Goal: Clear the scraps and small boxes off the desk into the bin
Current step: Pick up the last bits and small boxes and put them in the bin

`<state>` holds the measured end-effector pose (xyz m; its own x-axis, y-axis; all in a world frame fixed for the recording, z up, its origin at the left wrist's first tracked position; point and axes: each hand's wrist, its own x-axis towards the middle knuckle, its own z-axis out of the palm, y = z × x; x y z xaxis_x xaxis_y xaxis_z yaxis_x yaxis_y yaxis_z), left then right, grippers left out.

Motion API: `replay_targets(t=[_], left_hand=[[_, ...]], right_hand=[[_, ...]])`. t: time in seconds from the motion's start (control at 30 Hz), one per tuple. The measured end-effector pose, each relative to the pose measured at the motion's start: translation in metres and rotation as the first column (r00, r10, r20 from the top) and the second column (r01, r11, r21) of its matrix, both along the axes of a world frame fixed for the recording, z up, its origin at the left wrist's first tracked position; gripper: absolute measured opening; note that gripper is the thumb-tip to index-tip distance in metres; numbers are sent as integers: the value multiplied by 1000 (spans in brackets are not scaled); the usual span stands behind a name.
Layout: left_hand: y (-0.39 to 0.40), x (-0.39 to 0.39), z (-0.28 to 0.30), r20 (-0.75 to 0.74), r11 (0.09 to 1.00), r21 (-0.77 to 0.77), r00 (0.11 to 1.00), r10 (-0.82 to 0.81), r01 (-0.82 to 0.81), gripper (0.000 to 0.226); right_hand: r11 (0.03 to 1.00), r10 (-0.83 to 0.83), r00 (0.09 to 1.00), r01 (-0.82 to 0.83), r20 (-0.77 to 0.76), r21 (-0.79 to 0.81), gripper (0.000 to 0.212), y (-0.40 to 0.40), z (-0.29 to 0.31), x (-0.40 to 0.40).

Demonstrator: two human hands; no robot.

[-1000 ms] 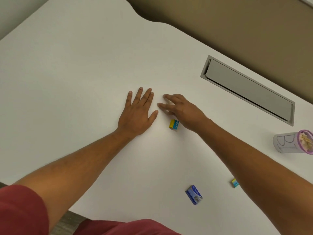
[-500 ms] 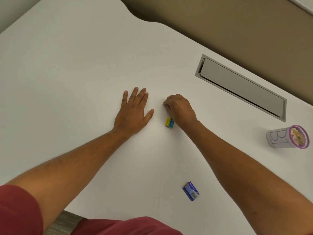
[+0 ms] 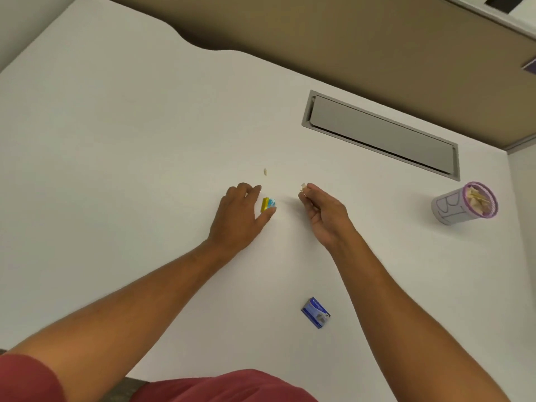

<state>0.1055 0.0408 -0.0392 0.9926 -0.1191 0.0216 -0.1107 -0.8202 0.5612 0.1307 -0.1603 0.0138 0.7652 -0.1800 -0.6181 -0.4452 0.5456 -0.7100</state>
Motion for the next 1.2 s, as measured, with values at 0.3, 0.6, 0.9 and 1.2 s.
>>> replay_targets(t=[0.3,0.6,0.9,1.2], left_hand=[[-18,65,30,-101,969,-117,973,205,-217,31],[-32,83,26,-8,988,-48,990,144,-144,28],[-49,86,44,-265,823,-372,899,349,-429,29],[-186,73,95,-503,474,-744,862,64,-470,43]], right_hand=[[976,-100,995,97,7,193,12,-25,25,-53],[967,-128,992,122,14,223,13,-30,31,-52],[944,-177,983,159,37,289,13,-65,39,-54],[910,-278,958,239,70,338,16,-143,52,-61]])
